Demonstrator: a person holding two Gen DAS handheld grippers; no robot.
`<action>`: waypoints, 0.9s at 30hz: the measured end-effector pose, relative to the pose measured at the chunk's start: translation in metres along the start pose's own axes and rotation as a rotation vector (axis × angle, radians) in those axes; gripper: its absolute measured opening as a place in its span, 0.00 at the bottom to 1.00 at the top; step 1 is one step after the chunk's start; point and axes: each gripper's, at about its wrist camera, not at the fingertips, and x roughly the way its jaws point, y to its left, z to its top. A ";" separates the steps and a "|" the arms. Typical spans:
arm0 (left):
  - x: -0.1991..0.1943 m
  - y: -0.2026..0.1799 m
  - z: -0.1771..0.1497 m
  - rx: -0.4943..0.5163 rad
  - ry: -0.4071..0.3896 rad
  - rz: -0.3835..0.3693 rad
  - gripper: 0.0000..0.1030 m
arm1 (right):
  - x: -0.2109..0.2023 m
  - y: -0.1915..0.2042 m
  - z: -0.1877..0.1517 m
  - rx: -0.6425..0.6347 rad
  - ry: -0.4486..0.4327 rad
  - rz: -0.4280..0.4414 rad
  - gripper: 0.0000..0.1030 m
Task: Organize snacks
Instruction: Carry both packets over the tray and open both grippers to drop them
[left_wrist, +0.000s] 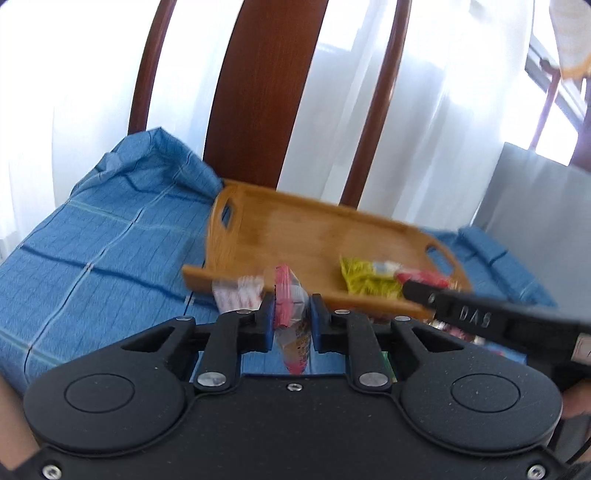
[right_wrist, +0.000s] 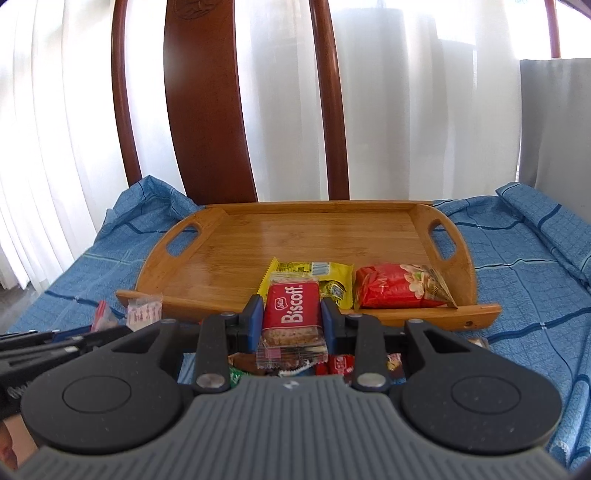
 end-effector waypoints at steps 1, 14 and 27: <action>0.001 0.001 0.006 -0.006 -0.005 -0.007 0.17 | 0.001 -0.001 0.002 0.012 0.000 0.007 0.36; 0.063 0.034 0.077 -0.217 -0.046 -0.150 0.17 | 0.046 0.002 0.020 0.126 0.002 0.074 0.36; 0.116 0.053 0.059 -0.295 0.041 -0.143 0.18 | 0.080 0.022 0.020 0.067 0.043 0.032 0.37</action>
